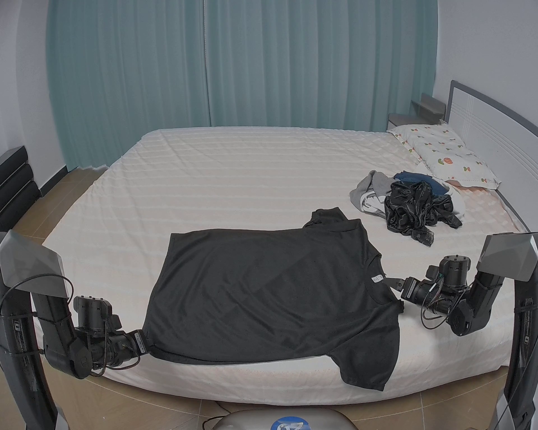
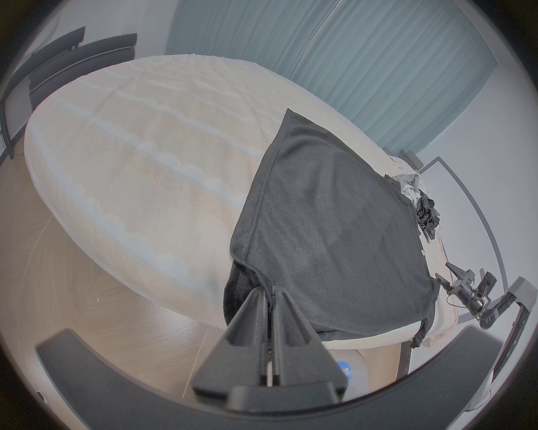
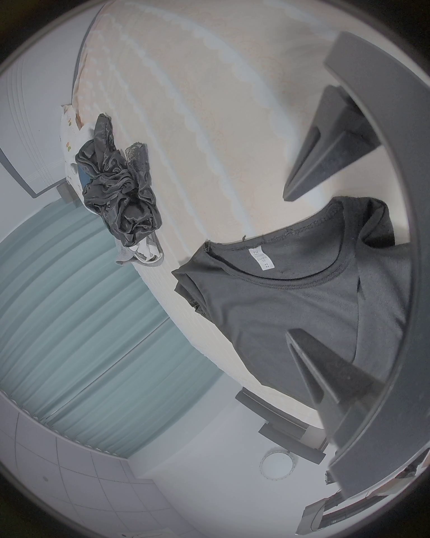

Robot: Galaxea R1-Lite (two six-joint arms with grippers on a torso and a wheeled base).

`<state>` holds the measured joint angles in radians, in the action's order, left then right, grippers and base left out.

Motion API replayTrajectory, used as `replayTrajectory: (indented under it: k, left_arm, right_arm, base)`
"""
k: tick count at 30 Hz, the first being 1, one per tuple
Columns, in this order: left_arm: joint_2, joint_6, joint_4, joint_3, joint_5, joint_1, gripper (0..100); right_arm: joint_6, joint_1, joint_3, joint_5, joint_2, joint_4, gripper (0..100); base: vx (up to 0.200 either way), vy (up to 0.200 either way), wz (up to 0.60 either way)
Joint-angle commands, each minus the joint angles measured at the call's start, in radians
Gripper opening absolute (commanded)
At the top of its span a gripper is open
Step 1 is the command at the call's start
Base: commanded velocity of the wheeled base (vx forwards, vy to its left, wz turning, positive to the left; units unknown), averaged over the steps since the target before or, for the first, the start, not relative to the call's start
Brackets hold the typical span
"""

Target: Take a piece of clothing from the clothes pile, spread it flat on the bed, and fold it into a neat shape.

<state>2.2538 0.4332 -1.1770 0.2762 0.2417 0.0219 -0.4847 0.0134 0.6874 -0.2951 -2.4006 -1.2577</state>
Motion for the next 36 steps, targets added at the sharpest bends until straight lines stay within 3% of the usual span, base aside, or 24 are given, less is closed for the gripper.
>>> replayTrajectory:
  k: [1, 7, 13, 18, 30, 31, 36]
  left_arm:
    - [0.009, 0.007, 0.000, 0.012, 0.001, 0.009, 0]
    - [0.012, 0.025, -0.001, 0.026, 0.001, 0.015, 0]
    - [0.010, 0.032, 0.000, 0.032, 0.004, 0.030, 0]
    - [0.004, 0.041, 0.000, 0.032, 0.011, 0.036, 0]
    - [0.004, 0.039, -0.001, 0.034, 0.011, 0.047, 0]
    - [0.004, 0.039, 0.000, 0.034, 0.011, 0.047, 0]
    - [0.003, 0.036, 0.000, 0.032, 0.011, 0.047, 0]
  right_arm:
    - [-0.006, -0.021, -0.135, -0.029, 0.043, -0.077, 100]
    - [0.008, -0.023, -0.364, -0.141, 0.035, -0.249, 100]
    - [0.074, -0.013, -0.491, -0.239, 0.001, -0.304, 100]
    - [0.138, 0.011, -0.502, -0.243, -0.057, -0.304, 100]
    - [0.144, 0.046, -0.480, -0.237, -0.080, -0.304, 100]
    - [0.144, 0.048, -0.480, -0.236, -0.083, -0.304, 0]
    - [0.146, 0.033, -0.499, -0.234, -0.072, -0.304, 0]
  base:
    - [0.000, 0.000, 0.00]
    - [0.000, 0.000, 0.00]
    - [0.000, 0.000, 0.00]
    - [0.000, 0.000, 0.00]
    - [0.000, 0.000, 0.00]
    - [0.000, 0.000, 0.00]
    - [0.000, 0.000, 0.00]
